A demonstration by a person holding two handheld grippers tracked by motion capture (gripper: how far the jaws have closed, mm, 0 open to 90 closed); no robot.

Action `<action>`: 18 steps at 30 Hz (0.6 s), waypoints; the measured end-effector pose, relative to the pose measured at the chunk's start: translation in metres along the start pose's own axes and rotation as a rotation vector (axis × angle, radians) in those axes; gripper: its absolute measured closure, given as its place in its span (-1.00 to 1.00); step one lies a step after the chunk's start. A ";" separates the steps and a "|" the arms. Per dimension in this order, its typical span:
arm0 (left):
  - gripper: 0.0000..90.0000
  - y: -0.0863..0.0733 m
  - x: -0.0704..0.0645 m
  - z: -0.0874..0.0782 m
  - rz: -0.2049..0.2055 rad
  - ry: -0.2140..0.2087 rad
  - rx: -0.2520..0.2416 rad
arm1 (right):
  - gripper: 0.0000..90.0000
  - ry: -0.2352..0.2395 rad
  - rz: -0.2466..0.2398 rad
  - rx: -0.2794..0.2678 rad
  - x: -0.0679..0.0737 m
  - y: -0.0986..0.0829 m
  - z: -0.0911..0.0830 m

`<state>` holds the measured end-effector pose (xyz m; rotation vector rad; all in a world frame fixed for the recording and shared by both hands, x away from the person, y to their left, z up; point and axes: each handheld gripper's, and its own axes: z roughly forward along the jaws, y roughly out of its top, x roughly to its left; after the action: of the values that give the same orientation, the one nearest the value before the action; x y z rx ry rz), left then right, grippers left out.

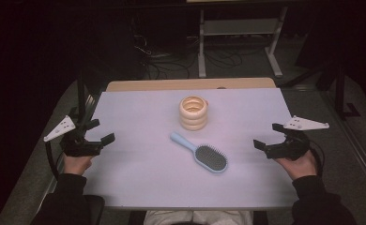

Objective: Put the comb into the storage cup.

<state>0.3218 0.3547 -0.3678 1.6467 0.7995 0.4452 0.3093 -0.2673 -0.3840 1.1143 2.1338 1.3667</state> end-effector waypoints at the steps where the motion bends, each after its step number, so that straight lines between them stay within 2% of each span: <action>1: -1.00 0.002 -0.001 0.001 0.003 -0.006 0.005 | -1.00 0.001 0.000 0.000 0.000 0.000 0.000; 4: -1.00 0.006 -0.002 0.004 0.018 -0.008 0.010 | -1.00 0.003 -0.004 0.008 0.000 -0.001 0.001; 7: -1.00 0.016 -0.004 0.009 0.040 -0.024 0.046 | -1.00 0.006 -0.005 0.010 0.000 -0.001 0.001; 11: -1.00 0.024 -0.006 0.012 0.057 -0.038 0.069 | -1.00 0.006 -0.006 0.010 0.000 -0.001 0.001; 18: -1.00 0.042 -0.010 0.021 0.086 -0.064 0.081 | -1.00 0.007 -0.011 0.020 0.000 -0.001 0.003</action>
<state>0.3403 0.3302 -0.3311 1.7671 0.7093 0.4227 0.3107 -0.2658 -0.3859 1.1053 2.1598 1.3490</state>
